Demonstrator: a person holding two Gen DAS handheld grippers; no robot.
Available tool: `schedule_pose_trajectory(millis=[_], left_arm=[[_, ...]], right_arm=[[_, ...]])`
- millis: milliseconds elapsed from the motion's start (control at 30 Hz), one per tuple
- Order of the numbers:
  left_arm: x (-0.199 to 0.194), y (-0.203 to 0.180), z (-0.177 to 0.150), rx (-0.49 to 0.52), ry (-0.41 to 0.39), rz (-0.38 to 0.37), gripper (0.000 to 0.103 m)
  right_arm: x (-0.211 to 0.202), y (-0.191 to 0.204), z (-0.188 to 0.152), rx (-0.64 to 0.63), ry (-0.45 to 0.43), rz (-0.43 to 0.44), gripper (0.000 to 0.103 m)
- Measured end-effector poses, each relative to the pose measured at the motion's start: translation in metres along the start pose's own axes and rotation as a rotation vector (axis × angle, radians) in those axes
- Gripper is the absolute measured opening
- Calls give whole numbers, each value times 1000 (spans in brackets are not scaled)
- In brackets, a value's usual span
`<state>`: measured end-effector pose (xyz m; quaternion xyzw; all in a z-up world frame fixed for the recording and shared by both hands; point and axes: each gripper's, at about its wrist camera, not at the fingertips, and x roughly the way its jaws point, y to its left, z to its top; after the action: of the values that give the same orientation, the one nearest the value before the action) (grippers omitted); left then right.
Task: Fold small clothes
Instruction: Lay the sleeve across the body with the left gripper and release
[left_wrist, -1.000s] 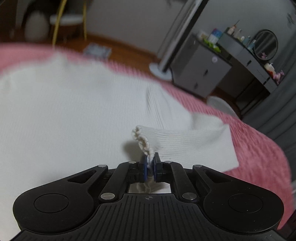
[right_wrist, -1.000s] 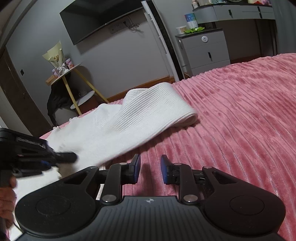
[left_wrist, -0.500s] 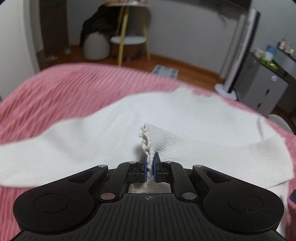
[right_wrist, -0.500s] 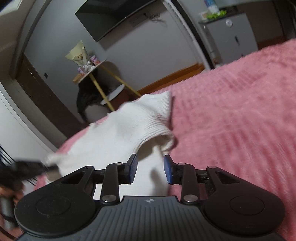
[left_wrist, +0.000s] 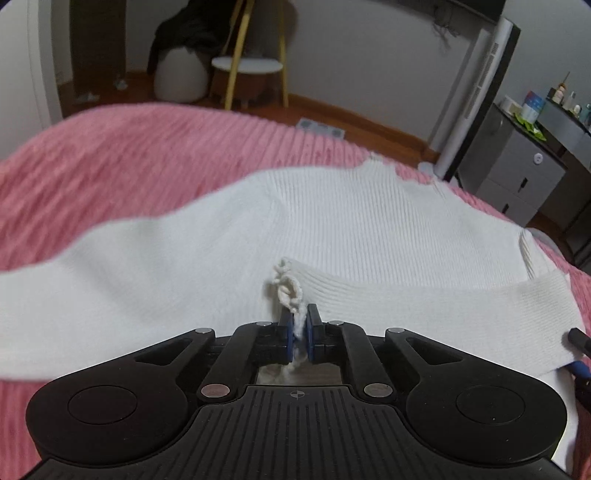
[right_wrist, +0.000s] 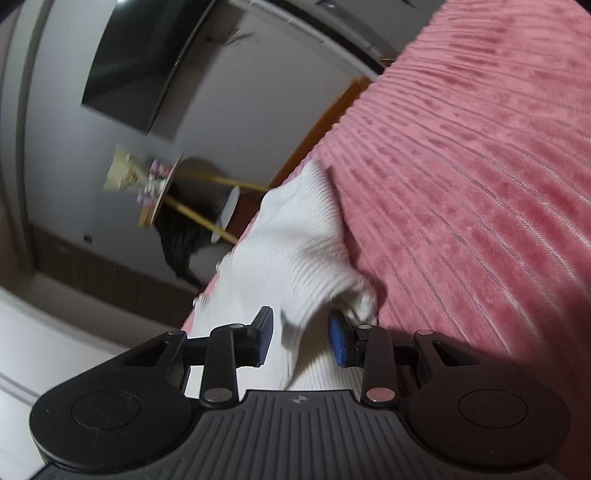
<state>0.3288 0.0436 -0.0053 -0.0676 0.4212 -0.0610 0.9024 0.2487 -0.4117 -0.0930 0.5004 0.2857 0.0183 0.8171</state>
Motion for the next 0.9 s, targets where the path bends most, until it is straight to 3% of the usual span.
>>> schedule_pose_trajectory(millis=[167, 433, 600, 800, 900], left_arm=[[-5, 6, 13, 35, -59, 34, 8], [4, 22, 12, 31, -51, 92, 8], [15, 29, 1, 23, -30, 88, 9], [8, 30, -1, 12, -39, 59, 9], [5, 26, 0, 34, -49, 85, 9]], right_arm=[[8, 19, -1, -118, -55, -80, 13], [13, 82, -43, -716, -180, -312, 12], [27, 74, -42, -689, -124, -370, 11], [35, 78, -50, -791, -119, -412, 11], [36, 77, -52, -812, -117, -425, 11]])
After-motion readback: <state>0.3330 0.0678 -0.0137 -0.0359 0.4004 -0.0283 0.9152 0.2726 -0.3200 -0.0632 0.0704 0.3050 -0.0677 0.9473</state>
